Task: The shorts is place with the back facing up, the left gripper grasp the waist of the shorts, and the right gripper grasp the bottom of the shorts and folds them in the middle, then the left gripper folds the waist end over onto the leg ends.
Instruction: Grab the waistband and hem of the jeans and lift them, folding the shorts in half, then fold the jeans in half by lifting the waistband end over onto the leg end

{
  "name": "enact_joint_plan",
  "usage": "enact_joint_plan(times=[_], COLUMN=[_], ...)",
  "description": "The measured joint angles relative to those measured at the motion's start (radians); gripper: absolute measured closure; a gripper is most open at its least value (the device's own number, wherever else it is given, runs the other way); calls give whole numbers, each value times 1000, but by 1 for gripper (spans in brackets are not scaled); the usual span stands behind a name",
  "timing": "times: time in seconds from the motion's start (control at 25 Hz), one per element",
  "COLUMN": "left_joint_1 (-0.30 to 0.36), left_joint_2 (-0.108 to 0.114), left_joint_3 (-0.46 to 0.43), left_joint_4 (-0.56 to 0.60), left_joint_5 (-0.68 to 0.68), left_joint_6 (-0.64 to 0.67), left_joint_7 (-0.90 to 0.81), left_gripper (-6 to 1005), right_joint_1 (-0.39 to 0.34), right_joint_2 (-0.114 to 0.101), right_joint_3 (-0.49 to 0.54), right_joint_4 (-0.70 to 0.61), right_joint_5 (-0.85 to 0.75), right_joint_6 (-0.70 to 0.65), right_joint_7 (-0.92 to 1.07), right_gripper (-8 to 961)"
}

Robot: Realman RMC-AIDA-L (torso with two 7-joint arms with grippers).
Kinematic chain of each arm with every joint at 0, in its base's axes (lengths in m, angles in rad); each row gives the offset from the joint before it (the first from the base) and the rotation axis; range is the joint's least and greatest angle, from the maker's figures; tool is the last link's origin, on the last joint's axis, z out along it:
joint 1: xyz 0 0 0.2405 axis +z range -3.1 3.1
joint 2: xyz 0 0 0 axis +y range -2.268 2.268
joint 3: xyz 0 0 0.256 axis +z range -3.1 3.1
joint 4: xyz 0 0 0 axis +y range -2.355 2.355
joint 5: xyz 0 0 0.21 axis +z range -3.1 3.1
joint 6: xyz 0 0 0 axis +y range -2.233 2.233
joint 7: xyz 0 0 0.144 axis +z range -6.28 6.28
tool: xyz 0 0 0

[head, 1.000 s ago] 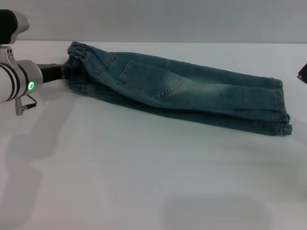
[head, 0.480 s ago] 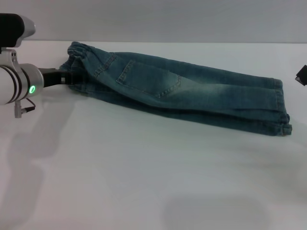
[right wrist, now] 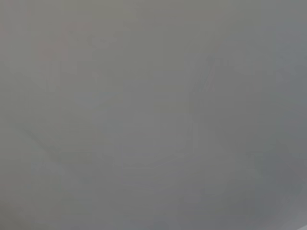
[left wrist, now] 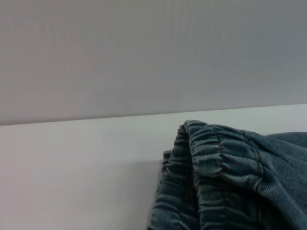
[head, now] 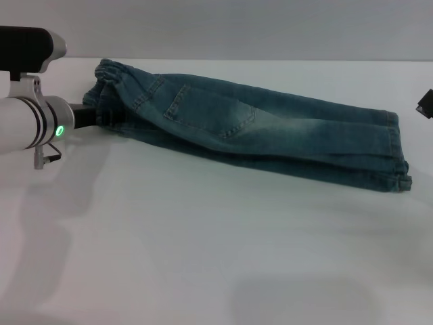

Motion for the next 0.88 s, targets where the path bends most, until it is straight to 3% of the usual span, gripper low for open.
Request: enact_joint_plan(times=[0.88], left_joint_1=[-82], left_joint_2=[0], left_joint_3=[-3], left_joint_4=[124], left_joint_5=[-11], left_joint_6=[30], left_joint_7=[-6], left_gripper=[234], right_joint_1=[38], right_joint_2=[-7], right_joint_3=[0], right_joint_4=[0], right_joint_5=[-10], right_joint_6=[11], right_joint_7=[23], right_gripper=[547])
